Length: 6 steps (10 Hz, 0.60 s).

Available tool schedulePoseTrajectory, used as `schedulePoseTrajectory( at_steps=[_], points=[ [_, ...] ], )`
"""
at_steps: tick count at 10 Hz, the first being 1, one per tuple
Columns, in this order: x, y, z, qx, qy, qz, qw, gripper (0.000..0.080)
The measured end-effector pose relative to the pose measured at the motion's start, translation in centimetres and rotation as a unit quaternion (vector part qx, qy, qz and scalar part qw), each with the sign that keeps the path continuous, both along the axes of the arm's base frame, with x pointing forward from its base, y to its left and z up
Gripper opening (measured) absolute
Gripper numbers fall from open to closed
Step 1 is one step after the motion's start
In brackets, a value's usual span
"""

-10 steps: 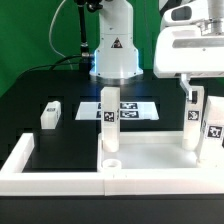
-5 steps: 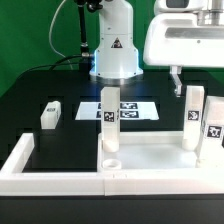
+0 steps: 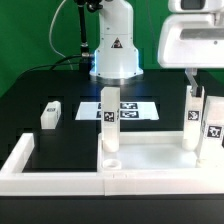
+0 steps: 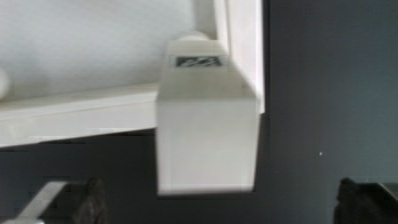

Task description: Assemble desk

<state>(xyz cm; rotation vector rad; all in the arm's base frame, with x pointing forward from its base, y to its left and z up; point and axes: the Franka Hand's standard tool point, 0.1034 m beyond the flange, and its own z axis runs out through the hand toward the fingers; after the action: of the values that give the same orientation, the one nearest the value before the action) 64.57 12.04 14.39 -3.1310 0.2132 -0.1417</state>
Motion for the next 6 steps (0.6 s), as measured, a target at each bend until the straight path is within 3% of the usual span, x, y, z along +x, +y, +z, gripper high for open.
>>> schedulePoseTrajectory(
  at_steps=[3, 4, 6],
  points=[
    [-0.2, 0.1, -2.2, -0.009, -0.006, -0.022, 1.0, 0.0649],
    [-0.2, 0.0, -2.2, -0.009, -0.006, -0.026, 1.0, 0.0649],
    [-0.2, 0.0, -2.2, -0.009, -0.006, -0.03, 0.999, 0.0426]
  ],
)
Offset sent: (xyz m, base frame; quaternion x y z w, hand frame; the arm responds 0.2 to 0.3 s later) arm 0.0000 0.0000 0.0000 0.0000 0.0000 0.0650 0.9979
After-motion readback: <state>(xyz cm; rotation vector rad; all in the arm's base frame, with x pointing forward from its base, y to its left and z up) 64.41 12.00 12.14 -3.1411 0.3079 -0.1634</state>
